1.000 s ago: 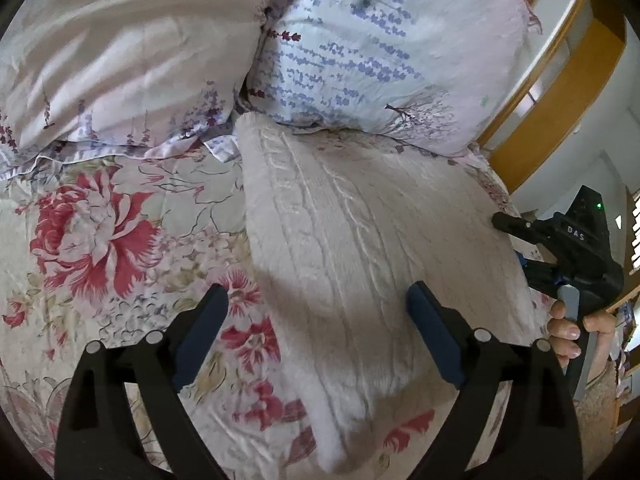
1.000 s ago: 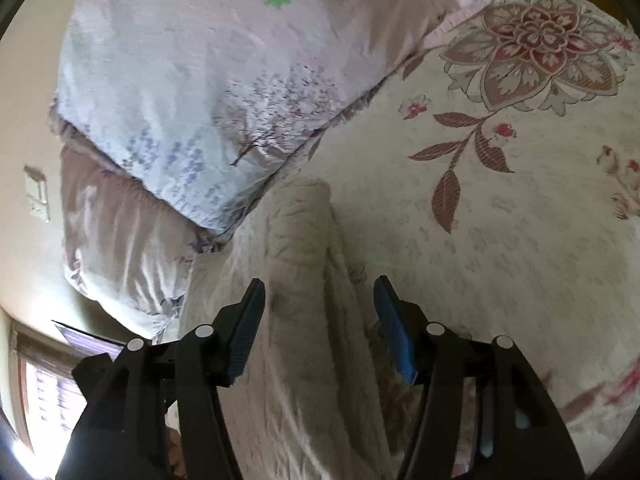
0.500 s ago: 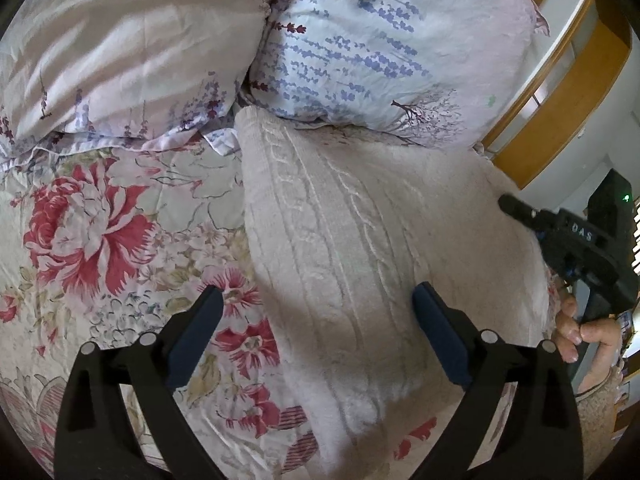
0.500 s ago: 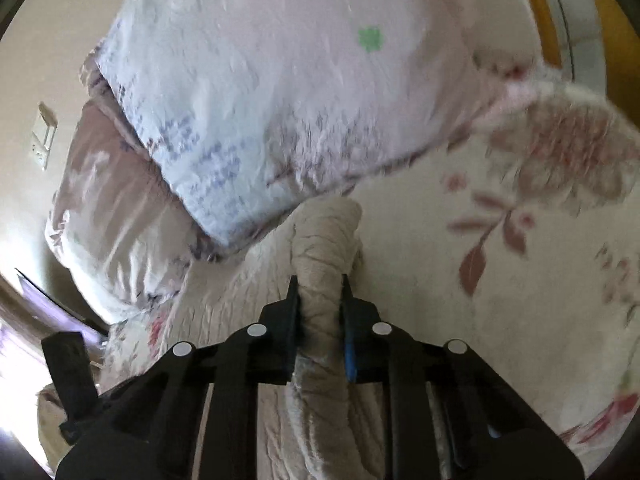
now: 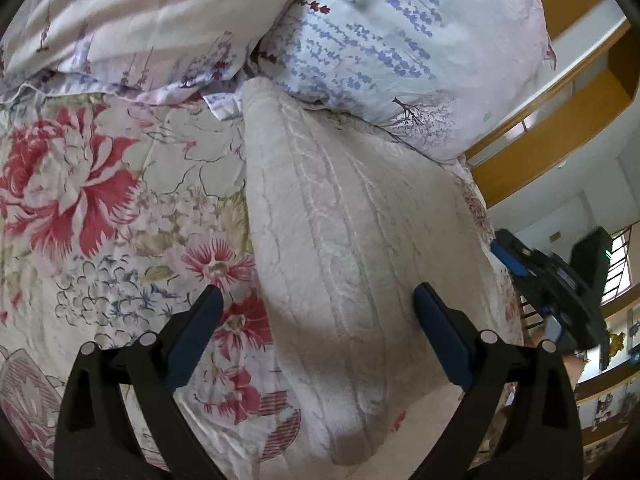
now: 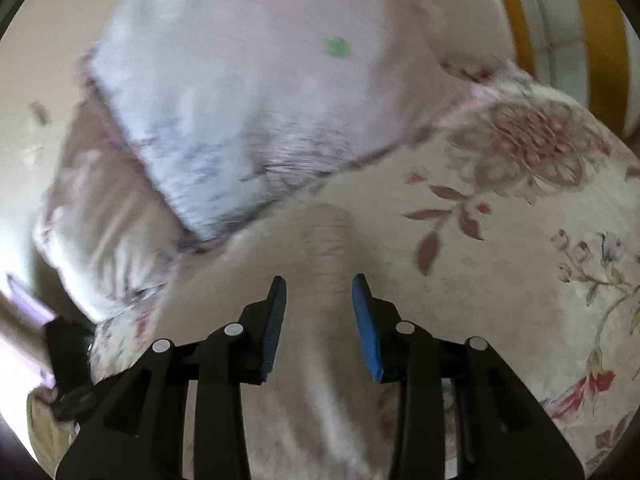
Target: Fold small clothes
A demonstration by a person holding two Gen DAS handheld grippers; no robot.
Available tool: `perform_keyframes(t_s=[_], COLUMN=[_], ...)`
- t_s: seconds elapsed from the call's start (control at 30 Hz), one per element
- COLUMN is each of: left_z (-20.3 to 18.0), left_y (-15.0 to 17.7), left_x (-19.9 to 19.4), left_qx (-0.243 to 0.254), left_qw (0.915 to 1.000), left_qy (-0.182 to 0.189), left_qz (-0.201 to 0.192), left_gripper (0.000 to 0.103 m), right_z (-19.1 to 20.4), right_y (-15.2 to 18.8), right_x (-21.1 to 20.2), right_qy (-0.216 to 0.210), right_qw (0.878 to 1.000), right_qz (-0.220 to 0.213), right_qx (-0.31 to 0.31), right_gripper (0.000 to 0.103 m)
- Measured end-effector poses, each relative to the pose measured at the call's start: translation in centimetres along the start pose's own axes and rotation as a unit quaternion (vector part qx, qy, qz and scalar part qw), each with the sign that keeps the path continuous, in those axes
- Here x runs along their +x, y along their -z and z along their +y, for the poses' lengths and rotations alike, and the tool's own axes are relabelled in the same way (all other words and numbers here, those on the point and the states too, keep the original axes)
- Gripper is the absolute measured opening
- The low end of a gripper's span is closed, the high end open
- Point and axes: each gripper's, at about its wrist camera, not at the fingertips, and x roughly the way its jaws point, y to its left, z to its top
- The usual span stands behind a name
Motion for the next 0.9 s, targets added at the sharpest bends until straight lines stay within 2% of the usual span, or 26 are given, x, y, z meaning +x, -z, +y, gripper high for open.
perform_keyframes(t_s=[0.1,0.13,0.2,0.3,0.37,0.43,0.47,0.53,0.63,0.9], left_z=[0.1,0.0,-0.2,-0.5,-0.5,-0.1,0.2,0.9,1.6,2.5], left_y=[0.3,0.3,0.5,0.9,0.8,0.5,0.3,0.0,-0.4,-1.0], left_x=[0.2,0.2,0.0,-0.1,-0.2,-0.4,-0.4,-0.7,-0.8,-0.8], left_qx=[0.0,0.003,0.012,0.025,0.027,0.011,0.001,-0.017,-0.037,-0.066], left_qw=[1.0,1.0,0.9998,0.9993,0.9993,0.9999,1.0,0.9996,0.9987,0.9961], left_qy=[-0.002,-0.003,-0.01,-0.021,-0.021,-0.005,0.005,0.02,0.034,0.058], left_qz=[-0.002,-0.005,-0.008,-0.015,-0.014,-0.005,-0.002,0.0,0.002,0.01], left_gripper=[0.096,0.095,0.094,0.093,0.093,0.093,0.093,0.093,0.093,0.093], right_z=[1.9,2.3,2.9,3.8,4.2,3.8,3.5,2.5,0.8,-2.8], right_y=[1.5,2.3,3.8,5.6,5.5,4.5,3.9,2.5,0.6,-0.8], right_x=[0.0,0.6,2.6,2.9,2.7,2.2,1.6,0.3,-1.2,0.5], right_qy=[-0.023,-0.016,0.013,0.046,0.052,0.036,0.023,-0.016,-0.038,-0.053], right_qw=[0.998,0.997,0.993,0.989,0.988,0.991,0.993,0.998,0.999,0.994], right_qz=[0.017,0.033,0.072,0.044,0.05,0.061,0.062,0.041,0.014,0.051], right_qx=[-0.053,-0.069,-0.092,-0.133,-0.135,-0.111,-0.096,-0.053,-0.006,0.08], right_gripper=[0.039,0.043,0.044,0.045,0.045,0.049,0.06,0.073,0.074,0.075])
